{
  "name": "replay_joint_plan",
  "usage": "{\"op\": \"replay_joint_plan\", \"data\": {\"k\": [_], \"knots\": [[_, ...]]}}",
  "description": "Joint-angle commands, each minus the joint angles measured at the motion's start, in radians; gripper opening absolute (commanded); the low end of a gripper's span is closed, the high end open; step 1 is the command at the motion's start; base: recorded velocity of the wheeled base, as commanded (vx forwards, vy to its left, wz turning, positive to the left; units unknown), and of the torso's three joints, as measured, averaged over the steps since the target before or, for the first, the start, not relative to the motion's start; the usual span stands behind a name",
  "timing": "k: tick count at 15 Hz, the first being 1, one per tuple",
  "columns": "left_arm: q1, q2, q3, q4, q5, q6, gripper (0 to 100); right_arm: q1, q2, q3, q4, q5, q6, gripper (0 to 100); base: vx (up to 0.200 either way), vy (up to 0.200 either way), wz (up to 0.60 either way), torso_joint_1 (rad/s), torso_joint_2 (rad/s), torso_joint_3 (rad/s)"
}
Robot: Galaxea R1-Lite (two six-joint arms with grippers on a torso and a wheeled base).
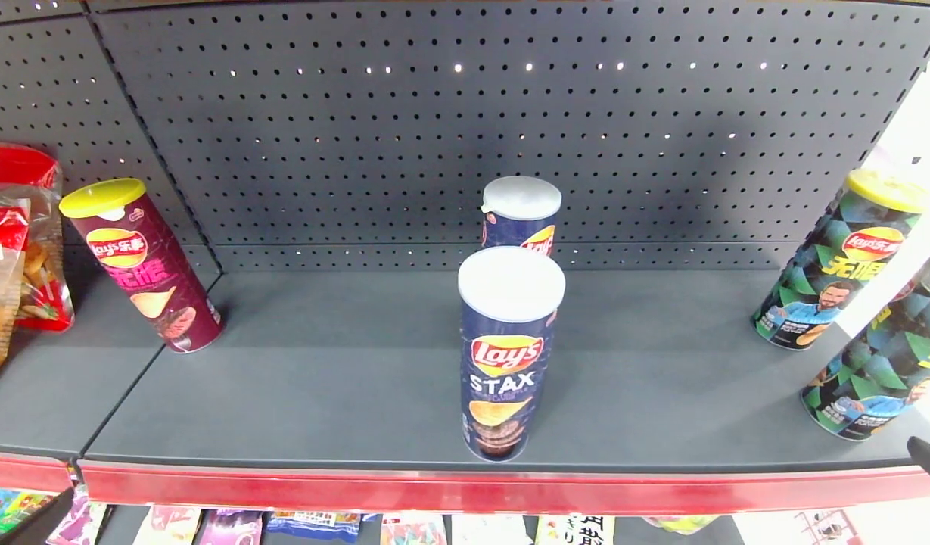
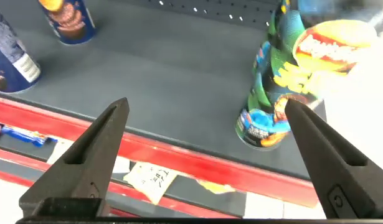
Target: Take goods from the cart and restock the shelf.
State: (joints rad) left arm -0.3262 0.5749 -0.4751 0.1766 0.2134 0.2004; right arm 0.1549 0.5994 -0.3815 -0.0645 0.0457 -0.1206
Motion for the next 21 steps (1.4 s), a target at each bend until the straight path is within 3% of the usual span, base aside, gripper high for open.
{"op": "replay_joint_plan", "data": {"k": [1,11,15,21], "knots": [[0.003,-0.058,0.003,0.001,0.001,0.002,100,-0.018,-0.013,0.006,-0.001,0.0,-0.001,100,-0.2,0.0,0.0,0.002,0.01,0.002],[0.003,-0.115,0.035,0.003,0.003,0.004,100,-0.026,-0.055,0.016,0.048,0.0,-0.004,100,-0.2,0.0,0.0,0.002,0.0,0.001],[0.003,-0.133,0.044,0.003,0.003,0.005,100,-0.026,-0.055,0.016,0.048,0.0,-0.007,100,0.0,0.0,0.0,0.0,0.0,0.0],[0.003,-0.162,0.067,0.001,0.001,0.042,100,-0.026,-0.053,0.018,0.049,0.0,-0.014,100,0.0,-0.2,0.0,0.012,0.0,0.001]]}}
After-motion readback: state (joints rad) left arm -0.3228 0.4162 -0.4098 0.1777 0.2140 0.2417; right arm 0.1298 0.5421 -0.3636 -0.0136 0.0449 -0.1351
